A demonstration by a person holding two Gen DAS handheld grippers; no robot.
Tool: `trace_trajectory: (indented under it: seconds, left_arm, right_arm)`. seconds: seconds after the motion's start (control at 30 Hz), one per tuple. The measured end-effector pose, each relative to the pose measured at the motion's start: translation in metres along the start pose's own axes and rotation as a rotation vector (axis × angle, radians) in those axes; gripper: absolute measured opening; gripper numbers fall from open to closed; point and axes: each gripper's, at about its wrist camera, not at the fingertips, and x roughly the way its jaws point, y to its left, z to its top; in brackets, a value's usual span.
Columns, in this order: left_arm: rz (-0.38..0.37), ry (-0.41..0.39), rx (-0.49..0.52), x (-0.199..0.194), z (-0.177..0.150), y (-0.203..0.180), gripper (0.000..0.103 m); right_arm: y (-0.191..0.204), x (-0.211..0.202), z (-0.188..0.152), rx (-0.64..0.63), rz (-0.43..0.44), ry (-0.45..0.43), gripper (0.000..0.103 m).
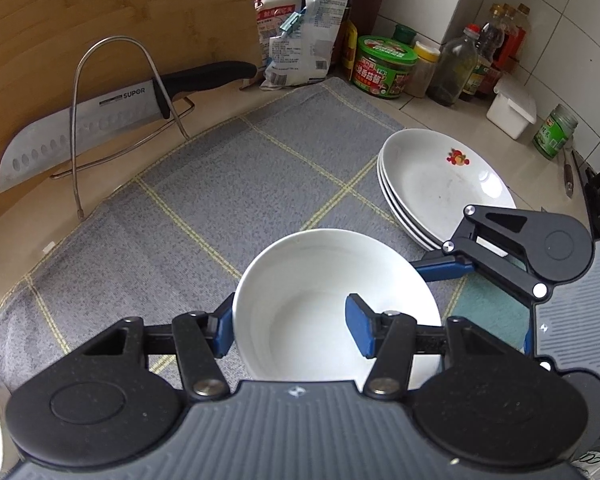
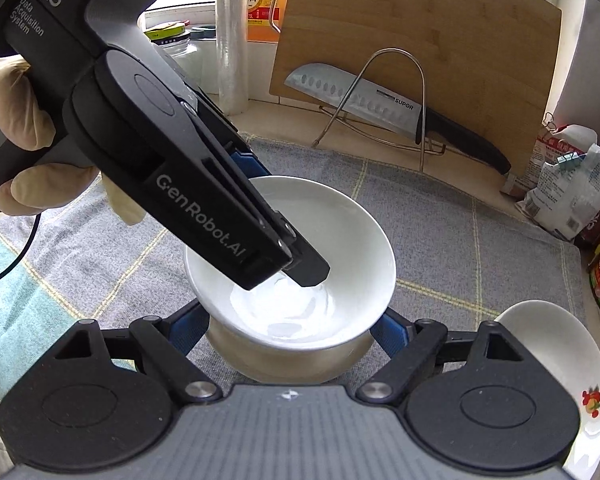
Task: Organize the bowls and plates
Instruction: 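Lower the held white bowl into the other white bowl with the left gripper, then open the left gripper to release the bowl inside the other bowl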
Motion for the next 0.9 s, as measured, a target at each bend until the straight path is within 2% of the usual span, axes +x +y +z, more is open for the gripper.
trace_trajectory:
  seconds: [0.7,0.9]
  left_arm:
    - [-0.003,0.023,0.018,0.012,-0.002,0.002,0.055]
    - [-0.009,0.025,0.012,0.012,-0.003,0.003,0.055]
  right_arm:
    - [-0.003,0.001,0.001,0.016,0.009,0.009,0.091]
    - [-0.003,0.002,0.0,0.013,0.013,0.008,0.094]
